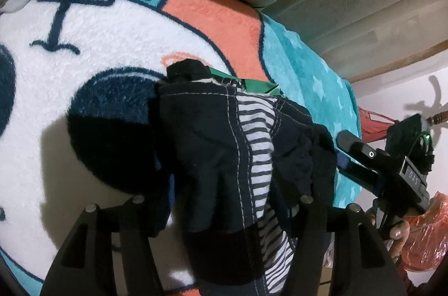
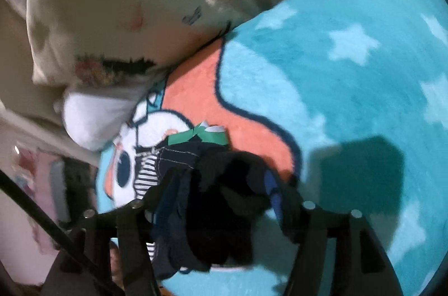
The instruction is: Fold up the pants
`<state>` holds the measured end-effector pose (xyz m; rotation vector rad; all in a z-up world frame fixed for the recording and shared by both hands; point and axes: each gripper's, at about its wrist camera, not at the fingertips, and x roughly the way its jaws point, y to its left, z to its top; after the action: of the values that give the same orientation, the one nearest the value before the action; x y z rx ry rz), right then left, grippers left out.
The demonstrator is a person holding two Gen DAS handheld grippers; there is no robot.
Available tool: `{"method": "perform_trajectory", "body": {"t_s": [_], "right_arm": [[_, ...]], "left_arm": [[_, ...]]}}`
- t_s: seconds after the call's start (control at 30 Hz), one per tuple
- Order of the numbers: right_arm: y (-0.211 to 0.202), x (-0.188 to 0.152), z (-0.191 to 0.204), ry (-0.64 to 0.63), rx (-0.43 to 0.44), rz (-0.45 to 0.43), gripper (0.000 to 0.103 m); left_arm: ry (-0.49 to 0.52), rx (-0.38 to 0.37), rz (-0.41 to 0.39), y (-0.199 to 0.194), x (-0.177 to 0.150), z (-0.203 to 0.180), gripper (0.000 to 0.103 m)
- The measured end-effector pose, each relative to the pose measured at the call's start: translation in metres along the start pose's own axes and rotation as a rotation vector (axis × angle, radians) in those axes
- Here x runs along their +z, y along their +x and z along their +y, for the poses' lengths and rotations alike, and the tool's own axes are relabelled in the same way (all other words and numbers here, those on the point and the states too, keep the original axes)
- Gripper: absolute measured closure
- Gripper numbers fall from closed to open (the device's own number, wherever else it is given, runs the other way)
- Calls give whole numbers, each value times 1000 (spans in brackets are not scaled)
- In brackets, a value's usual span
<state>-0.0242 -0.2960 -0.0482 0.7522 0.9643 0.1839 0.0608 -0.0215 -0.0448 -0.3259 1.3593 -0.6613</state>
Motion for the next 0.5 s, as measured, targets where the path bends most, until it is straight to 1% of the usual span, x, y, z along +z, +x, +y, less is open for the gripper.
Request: {"method": "perform_trajectory", "body": {"t_s": [0.03, 0.07, 0.1, 0.17, 0.23, 0.33, 0.4, 0.43, 0.47, 0.5], "right_arm": [[-1, 1, -5, 18, 19, 5, 33], [0, 1, -9, 31, 34, 13, 33], [4, 1, -12, 43, 48, 28, 32], [16, 0, -10, 41, 87, 69, 31], [30, -1, -1, 0, 115, 107, 31], [56, -1, 11, -47, 120, 157, 31], [63, 4, 16, -61, 141, 140, 28], [67, 7, 17, -54, 147, 140, 27], [69, 9, 18, -48, 150, 138, 27], [72, 10, 20, -46, 153, 140, 28]], "left_arm": [[-4, -1, -5, 0, 0, 1, 49], [-3, -3, -8, 0, 0, 2, 59], [-10, -25, 3, 1, 0, 4, 64], [-40, -48, 1, 1, 0, 9, 65], [-45, -48, 0, 2, 0, 9, 65], [-51, -50, -3, 3, 0, 9, 62], [-73, -76, -8, 4, 0, 12, 58], [-81, -94, -10, 4, 0, 13, 53], [-80, -108, -11, 5, 0, 12, 45], [-74, -121, -12, 6, 0, 10, 41]]}}
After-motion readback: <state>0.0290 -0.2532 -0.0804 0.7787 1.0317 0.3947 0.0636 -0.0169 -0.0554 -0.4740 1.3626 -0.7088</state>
